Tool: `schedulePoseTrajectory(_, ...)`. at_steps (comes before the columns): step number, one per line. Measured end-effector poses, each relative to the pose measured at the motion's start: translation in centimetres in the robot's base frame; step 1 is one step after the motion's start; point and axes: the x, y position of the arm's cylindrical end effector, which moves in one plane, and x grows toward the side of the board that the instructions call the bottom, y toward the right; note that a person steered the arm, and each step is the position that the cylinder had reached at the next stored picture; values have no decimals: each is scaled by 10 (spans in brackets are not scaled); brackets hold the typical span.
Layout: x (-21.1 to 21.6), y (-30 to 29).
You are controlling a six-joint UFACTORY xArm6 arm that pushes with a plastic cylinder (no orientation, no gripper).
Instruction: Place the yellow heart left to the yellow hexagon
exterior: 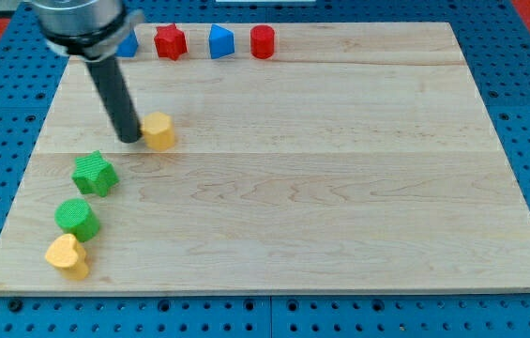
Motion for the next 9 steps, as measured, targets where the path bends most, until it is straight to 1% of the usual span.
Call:
schedulePoseTrajectory(1,0,40)
schedulePoseTrajectory(2,0,67)
schedulePoseTrajectory(3,37,66)
schedulePoseTrajectory(4,93,66)
schedulePoseTrajectory(5,125,53)
schedulePoseTrajectory(6,151,12)
schedulePoseTrajectory(7,185,-16)
schedulePoseTrajectory(8,202,-18)
schedulePoseTrajectory(9,201,-47)
